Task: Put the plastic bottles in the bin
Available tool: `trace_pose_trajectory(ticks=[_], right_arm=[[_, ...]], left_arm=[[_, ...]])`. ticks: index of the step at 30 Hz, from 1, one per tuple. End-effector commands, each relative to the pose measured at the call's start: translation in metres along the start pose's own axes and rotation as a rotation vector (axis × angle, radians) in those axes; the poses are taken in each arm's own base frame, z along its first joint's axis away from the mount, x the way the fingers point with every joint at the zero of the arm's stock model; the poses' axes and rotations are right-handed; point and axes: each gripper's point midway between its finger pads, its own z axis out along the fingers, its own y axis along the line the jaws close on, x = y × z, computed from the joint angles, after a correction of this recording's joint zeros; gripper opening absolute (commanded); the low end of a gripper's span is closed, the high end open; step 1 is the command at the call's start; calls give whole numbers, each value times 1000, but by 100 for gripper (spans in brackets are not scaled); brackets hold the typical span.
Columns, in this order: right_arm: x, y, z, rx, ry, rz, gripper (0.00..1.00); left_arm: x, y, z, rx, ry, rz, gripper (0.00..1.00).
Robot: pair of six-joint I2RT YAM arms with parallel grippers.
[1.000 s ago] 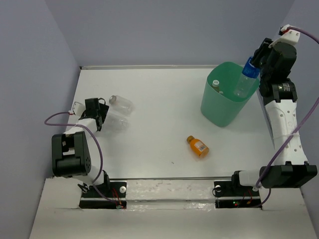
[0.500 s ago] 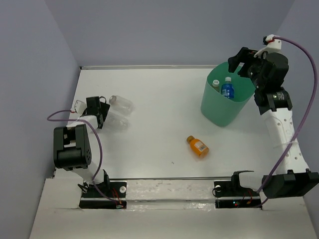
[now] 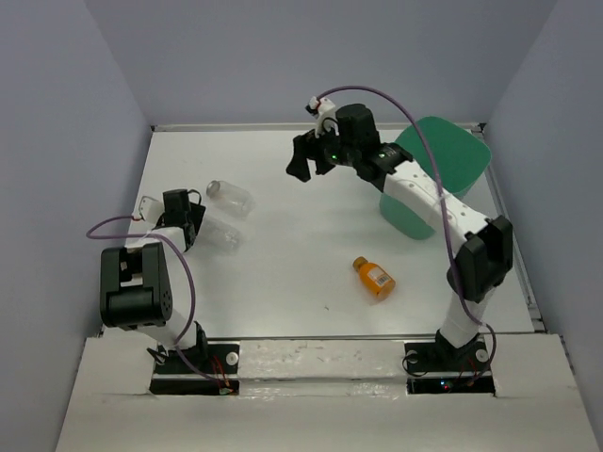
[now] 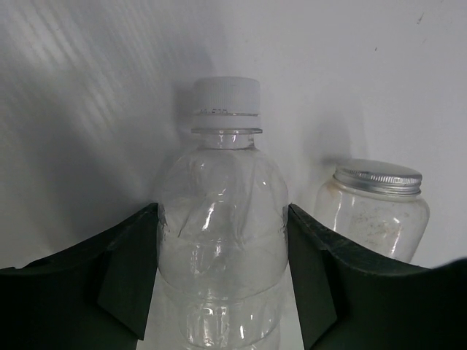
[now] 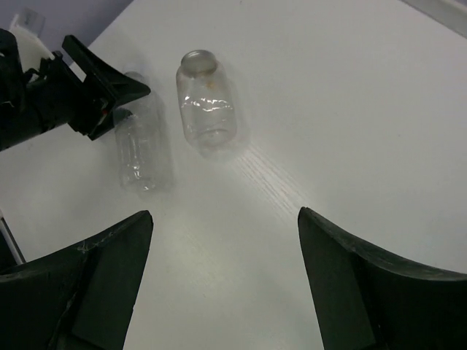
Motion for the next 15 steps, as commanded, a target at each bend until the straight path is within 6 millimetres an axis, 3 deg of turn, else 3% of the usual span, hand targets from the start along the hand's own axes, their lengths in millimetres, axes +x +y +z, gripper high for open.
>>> trace_pose_trajectory(ticks=[1,5,9,13,14,15], right_arm=[[-9,33,28,-93,10,-49,86],[5,47,56,-116,67,-53,86],[5,45,51,-73,54,-38,85],[-9,39,9,22,-20,-33,79],[-12,40,-3,36,-39,-30,75],[-15,41,-30,64,-72,-23,65]], left_arm=[[-8,26,-16,-62,-44,24,39],[-13,27,-38,-18,-61,22,38],[-24,15,-67,72,-92,47,35],[-44,-25,-112,251,-133,56,33],[-49,-37,-123,295,-143,56,30],[-60,-56,-145,372,-173,44,28]])
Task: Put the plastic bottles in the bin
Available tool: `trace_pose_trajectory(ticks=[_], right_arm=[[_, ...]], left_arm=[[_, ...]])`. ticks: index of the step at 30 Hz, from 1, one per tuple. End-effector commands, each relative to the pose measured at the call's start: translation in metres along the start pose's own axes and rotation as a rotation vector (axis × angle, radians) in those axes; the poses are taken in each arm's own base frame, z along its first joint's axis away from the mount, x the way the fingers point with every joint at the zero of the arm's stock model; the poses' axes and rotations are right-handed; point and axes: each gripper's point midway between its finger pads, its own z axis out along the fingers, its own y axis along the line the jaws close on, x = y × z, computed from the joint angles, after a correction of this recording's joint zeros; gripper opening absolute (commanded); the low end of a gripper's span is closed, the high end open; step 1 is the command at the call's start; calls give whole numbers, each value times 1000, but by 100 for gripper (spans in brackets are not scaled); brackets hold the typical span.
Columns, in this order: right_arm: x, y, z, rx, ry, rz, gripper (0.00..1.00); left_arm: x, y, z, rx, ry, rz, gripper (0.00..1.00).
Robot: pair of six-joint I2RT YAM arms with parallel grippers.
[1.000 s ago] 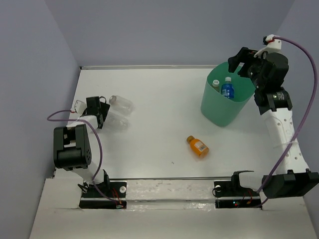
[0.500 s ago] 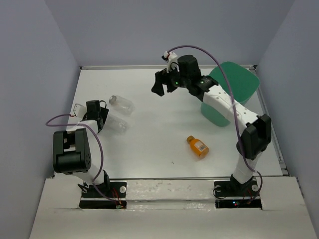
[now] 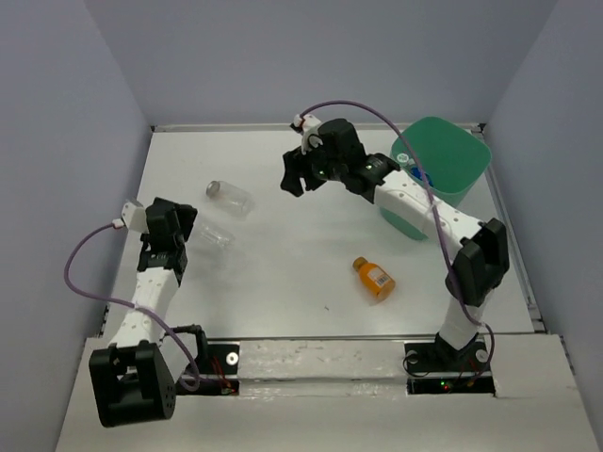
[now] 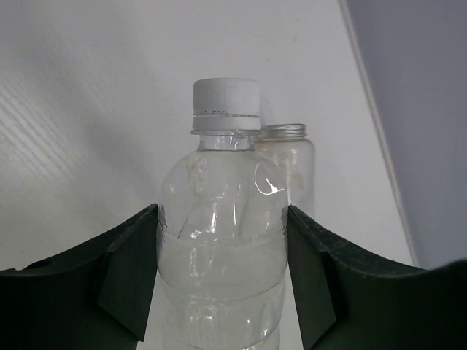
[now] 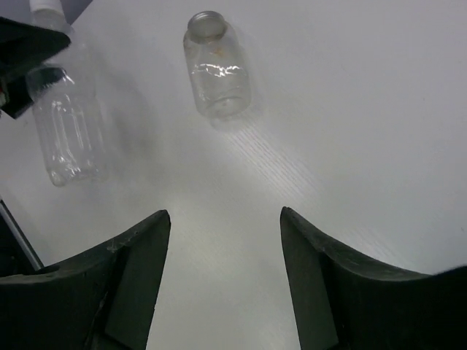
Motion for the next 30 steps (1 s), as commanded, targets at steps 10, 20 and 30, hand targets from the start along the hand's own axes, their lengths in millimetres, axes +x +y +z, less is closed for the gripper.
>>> trace_pose_trajectory(ticks=[10,20,30], right_arm=[[-57,16,-311,298,-680,127,2],[-32,36,-432,271,-918,198,2],[-1,36,-436,263,-873,214,2]], left_arm=[[9,-237,-167,650,8,98,23],[81,-403,-268,930,34,205,23],[180,-514,-291,1085,-3,268,24]])
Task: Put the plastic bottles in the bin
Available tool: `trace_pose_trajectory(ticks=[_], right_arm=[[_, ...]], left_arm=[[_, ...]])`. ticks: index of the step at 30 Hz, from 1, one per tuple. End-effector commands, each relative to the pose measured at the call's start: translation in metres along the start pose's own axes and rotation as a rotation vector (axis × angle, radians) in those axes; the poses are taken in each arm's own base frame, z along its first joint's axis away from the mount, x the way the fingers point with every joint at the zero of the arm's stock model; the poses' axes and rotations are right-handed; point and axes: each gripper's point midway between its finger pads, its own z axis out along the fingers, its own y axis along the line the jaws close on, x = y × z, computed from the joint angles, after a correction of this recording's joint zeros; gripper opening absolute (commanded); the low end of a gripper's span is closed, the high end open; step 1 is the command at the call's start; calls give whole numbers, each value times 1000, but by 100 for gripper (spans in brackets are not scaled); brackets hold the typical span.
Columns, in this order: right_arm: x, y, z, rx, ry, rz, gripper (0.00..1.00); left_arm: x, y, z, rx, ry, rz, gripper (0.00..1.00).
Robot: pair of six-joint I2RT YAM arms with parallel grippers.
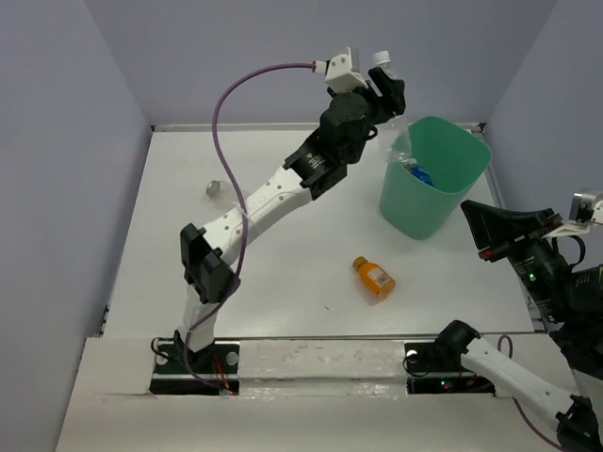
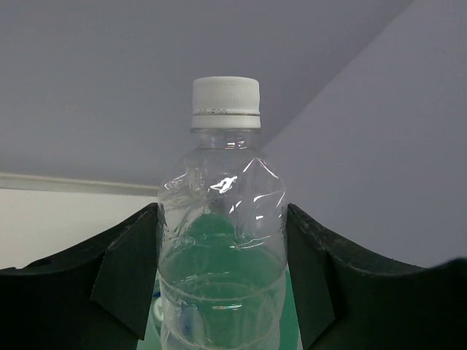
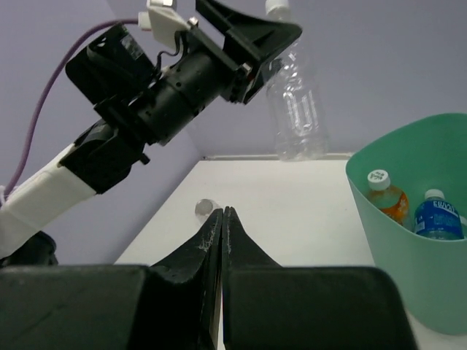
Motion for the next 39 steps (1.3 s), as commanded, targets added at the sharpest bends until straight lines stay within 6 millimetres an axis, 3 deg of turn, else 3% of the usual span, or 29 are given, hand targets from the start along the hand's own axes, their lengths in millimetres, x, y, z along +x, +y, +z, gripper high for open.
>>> trace_pose_trajectory(ticks=[1,2,3,8,13,15,16,17,20,23,25,28,30,33,35,37,38,39], right_arm=[[10,0,-6,-12,33,13,2],[12,0,-7,-16,38,14,2],[13,3,-7,-32,44,14,2],[17,8,-12,-70,56,29,2],[35,16,-8,-111,123,34,2],[37,13,-7,-102,127,19,2],[38,11,-6,-94,128,11,3],[40,10,-5,-91,133,4,5],[54,6,3,-74,171,-13,14],[77,0,13,-48,235,-25,29],[91,-5,19,-26,272,-38,40],[115,-16,25,23,348,-61,56],[137,-21,30,36,419,-72,68],[178,-28,29,54,585,-96,77],[223,-44,29,108,754,-134,83],[262,-62,27,178,887,-168,84],[272,-67,25,195,921,-178,85],[280,-72,25,214,946,-184,87]], left_arm=[[-13,-40,22,69,-121,12,24],[-17,-49,23,75,-154,2,25],[0,-48,33,85,-163,0,25],[29,-52,49,113,-231,-20,26],[52,-53,65,156,-282,-51,30],[61,-53,66,174,-271,-46,47],[63,-56,66,190,-265,-37,63],[64,-57,64,196,-264,-27,72],[51,-64,58,209,-274,7,91],[17,-73,47,211,-306,59,99],[-16,-79,33,213,-326,80,99],[-48,-73,17,226,-295,127,99],[-63,-54,8,181,-239,159,99],[-75,-20,-7,76,-162,141,99],[-66,31,-45,5,-68,121,99],[-62,64,-69,-49,-50,93,99],[-60,87,-77,-92,-43,57,99],[-51,118,-102,-139,-20,55,99]])
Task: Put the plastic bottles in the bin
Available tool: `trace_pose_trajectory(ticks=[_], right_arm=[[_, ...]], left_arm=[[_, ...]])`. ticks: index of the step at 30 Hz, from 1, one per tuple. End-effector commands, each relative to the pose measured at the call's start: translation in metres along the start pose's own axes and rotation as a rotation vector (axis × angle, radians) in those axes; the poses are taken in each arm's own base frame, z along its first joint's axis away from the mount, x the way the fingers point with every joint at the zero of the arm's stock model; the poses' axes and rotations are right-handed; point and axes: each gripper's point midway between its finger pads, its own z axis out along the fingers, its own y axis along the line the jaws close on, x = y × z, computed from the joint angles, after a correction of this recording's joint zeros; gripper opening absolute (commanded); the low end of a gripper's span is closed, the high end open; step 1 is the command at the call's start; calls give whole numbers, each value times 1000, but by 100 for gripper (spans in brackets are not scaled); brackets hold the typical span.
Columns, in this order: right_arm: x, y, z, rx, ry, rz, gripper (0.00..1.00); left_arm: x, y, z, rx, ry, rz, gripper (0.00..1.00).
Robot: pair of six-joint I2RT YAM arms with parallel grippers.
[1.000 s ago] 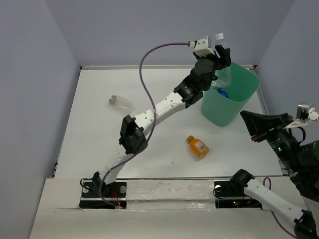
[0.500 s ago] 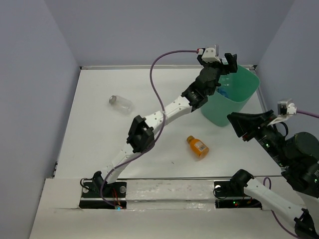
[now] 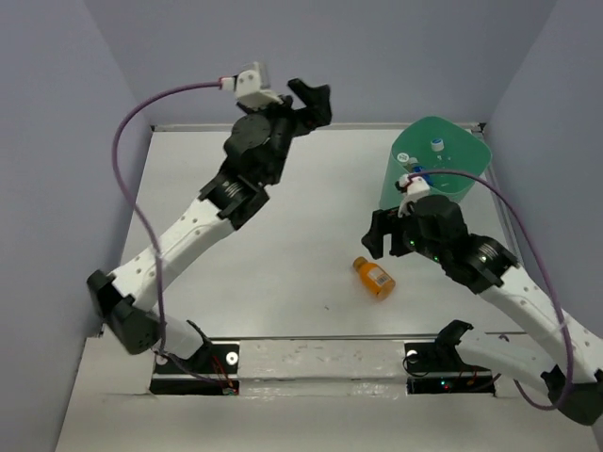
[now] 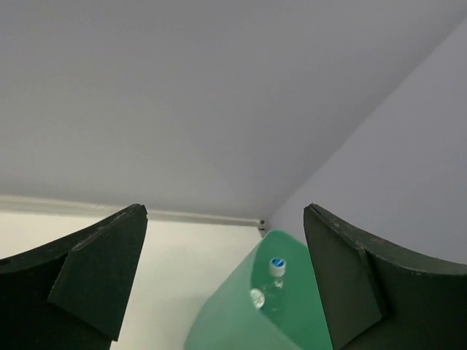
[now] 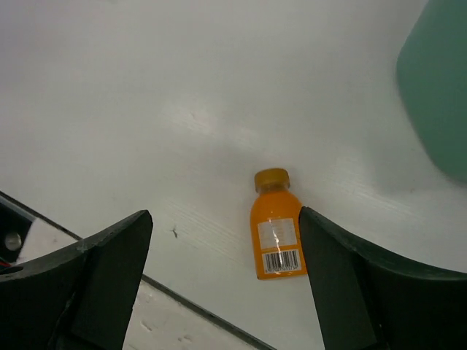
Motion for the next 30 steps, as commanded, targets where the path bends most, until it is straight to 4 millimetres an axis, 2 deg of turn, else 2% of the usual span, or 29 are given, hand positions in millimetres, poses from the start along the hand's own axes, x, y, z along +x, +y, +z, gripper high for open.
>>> trace_pose_trajectory(ticks=[1,2,3,5,6,8,9,12,13,19,21,22,23,24,25,27,28,29,30], right_arm=[[59,-18,30,82,232,-53,88],[68,-17,38,80,270,-55,89],[72,-18,42,83,290,-58,89],[83,-24,52,129,354,-59,92],[88,-27,56,152,380,-57,93],[101,-28,62,168,448,-48,96],[114,-28,68,170,517,-42,96],[132,-32,74,210,613,-31,98],[143,-38,77,252,657,-23,100],[181,-57,90,353,783,-36,99],[188,-57,95,352,799,-33,91],[189,-56,98,347,800,-30,80],[188,-53,103,330,788,-21,74],[185,-50,105,320,773,-16,66],[179,-48,107,309,750,-14,51],[153,-39,108,277,672,-11,39],[142,-35,107,260,639,-10,30],[128,-29,106,230,601,-16,27],[102,-19,106,198,532,-15,26]], left_arm=[[40,89,-60,-179,110,-86,99],[41,120,-67,-242,108,-88,99],[50,146,-89,-293,124,-113,99],[55,194,-109,-410,123,-131,99],[66,218,-126,-458,139,-127,99],[79,245,-141,-517,174,-139,99],[84,266,-153,-566,175,-149,99],[92,293,-166,-636,169,-166,99],[95,310,-173,-687,161,-181,99],[108,346,-182,-815,139,-230,99],[109,352,-179,-855,130,-235,99],[108,355,-178,-871,121,-237,99],[110,360,-181,-902,125,-224,99],[112,363,-180,-916,123,-232,99],[114,366,-177,-928,126,-230,99],[114,369,-174,-940,116,-230,99],[115,372,-170,-952,115,-227,99],[112,375,-169,-971,96,-216,99],[111,378,-167,-982,90,-212,99]])
